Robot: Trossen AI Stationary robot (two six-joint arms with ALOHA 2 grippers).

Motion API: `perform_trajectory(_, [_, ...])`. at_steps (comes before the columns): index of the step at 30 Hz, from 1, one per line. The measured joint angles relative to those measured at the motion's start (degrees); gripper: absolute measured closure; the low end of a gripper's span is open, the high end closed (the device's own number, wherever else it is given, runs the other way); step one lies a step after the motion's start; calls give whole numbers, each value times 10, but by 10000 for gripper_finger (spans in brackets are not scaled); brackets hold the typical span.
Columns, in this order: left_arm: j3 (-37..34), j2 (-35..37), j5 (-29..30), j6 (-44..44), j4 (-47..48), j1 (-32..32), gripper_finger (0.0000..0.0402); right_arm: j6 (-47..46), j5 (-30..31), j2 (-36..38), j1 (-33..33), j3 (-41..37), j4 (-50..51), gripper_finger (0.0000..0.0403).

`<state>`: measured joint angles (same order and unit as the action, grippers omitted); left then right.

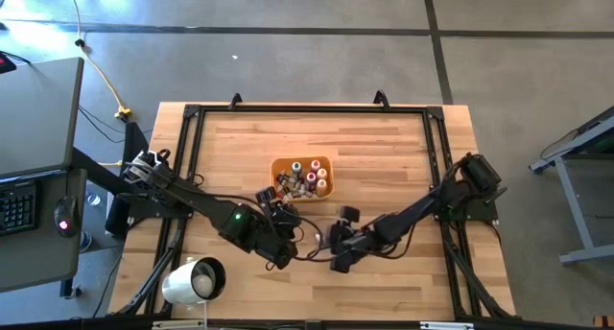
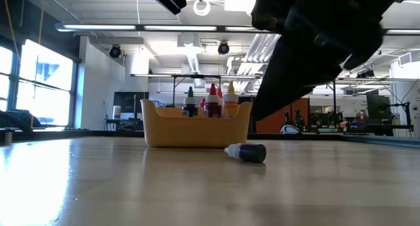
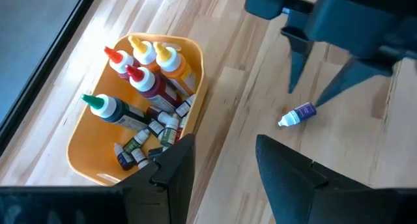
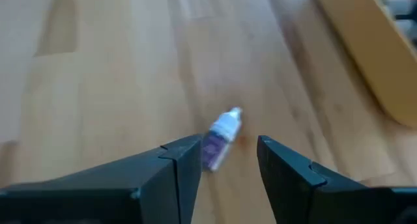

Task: Pick & Place food coloring
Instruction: Put the small purple food coloring bottle into the yellow bin

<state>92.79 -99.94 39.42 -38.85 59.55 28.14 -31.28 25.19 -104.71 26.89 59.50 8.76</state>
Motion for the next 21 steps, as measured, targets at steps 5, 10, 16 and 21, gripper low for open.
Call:
perform_trajectory(5, [0,0,-1,0,0,0,243,-17,-5,-20,-8,0,-12,261])
perform_trajectory(10, [-17,-7,-51,75,-39,0,243,5,-22,-29,-14,0,-4,261])
perform_trajectory(16, [-124,-17,-144,225,-263,-4,243,-13,-117,24,-14,0,54,261])
perform_trajectory(21, [-216,-16,-174,301,-464,-12,243,-52,-164,109,-13,0,157,261])
